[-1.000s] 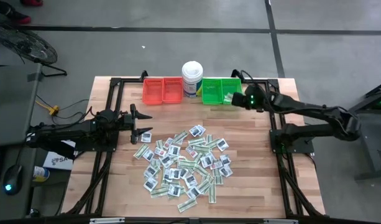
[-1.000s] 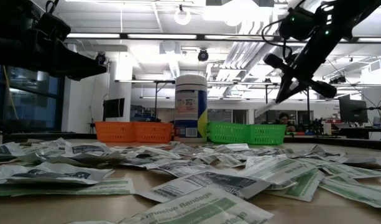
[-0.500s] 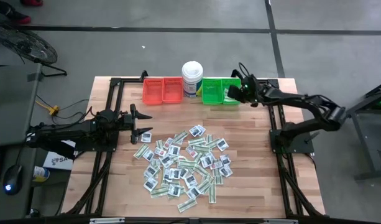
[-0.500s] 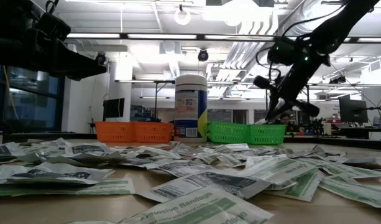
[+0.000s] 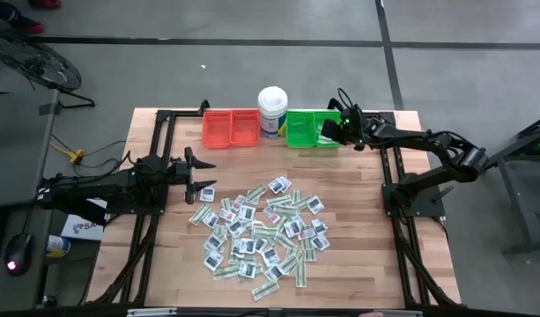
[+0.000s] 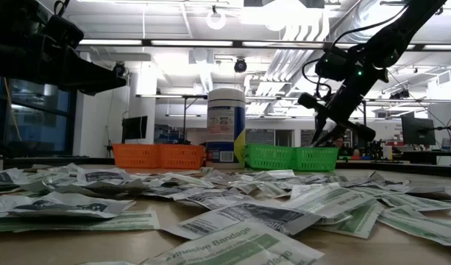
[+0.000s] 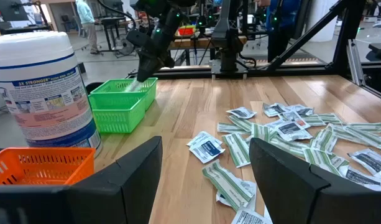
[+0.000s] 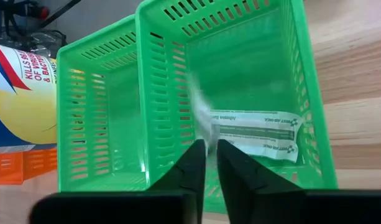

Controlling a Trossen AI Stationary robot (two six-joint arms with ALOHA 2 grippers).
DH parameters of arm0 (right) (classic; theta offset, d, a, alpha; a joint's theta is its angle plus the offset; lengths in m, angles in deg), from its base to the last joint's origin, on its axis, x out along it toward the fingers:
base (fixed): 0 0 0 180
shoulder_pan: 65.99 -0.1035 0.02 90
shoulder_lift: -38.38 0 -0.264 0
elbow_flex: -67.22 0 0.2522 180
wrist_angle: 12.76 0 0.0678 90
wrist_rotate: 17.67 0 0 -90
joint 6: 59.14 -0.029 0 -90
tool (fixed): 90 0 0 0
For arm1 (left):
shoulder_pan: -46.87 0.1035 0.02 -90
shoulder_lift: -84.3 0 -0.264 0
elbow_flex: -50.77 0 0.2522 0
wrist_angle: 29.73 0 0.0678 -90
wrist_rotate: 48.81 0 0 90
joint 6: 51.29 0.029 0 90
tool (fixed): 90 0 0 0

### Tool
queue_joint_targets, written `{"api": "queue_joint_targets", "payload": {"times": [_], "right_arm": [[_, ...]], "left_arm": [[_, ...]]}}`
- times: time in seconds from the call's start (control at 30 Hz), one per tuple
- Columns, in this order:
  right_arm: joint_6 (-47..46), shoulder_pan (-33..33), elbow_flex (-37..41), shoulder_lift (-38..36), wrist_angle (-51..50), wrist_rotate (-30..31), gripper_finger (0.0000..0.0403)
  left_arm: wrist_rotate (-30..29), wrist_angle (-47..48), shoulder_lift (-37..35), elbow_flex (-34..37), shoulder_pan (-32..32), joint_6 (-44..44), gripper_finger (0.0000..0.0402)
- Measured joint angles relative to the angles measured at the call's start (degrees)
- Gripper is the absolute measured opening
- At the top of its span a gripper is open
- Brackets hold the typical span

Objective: Pick & Place First Aid Supplies
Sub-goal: Put the green bandage pack into the right green bin, then put the black towelette pack into the left green bin

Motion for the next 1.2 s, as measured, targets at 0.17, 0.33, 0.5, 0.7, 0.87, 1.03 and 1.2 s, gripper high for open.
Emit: {"api": "queue_joint_targets", "payload": {"times": [0.17, 0.33, 0.5, 0.7, 0.87, 1.03, 1.2], "right_arm": [[0.6, 0.0, 0.0, 0.0, 0.0, -0.3, 0.0096], [3.4, -0.1, 0.0, -0.4, 0.0, -2.9, 0.0131], [6.9, -0.9, 0.0, -2.9, 0.0, -6.5, 0.0135], [11.7, -3.9, 0.0, -7.2, -3.0, -10.8, 0.0134], [20.2, -9.0, 0.0, -9.1, -3.6, -15.6, 0.0134], [26.3, -14.7, 0.0, -9.3, -4.7, -18.6, 0.0134], [32.3, -21.0, 0.0, -9.3, -8.0, -20.6, 0.0134]], "left_arm": [[0.0, 0.0, 0.0, 0.0, 0.0, 0.0, 0.0238], [0.0, 0.0, 0.0, 0.0, 0.0, 0.0, 0.0238], [0.0, 0.0, 0.0, 0.0, 0.0, 0.0, 0.0238], [0.0, 0.0, 0.0, 0.0, 0.0, 0.0, 0.0238], [0.0, 0.0, 0.0, 0.0, 0.0, 0.0, 0.0238], [0.0, 0.0, 0.0, 0.0, 0.0, 0.0, 0.0238], [0.0, 0.0, 0.0, 0.0, 0.0, 0.0, 0.0238]]}}
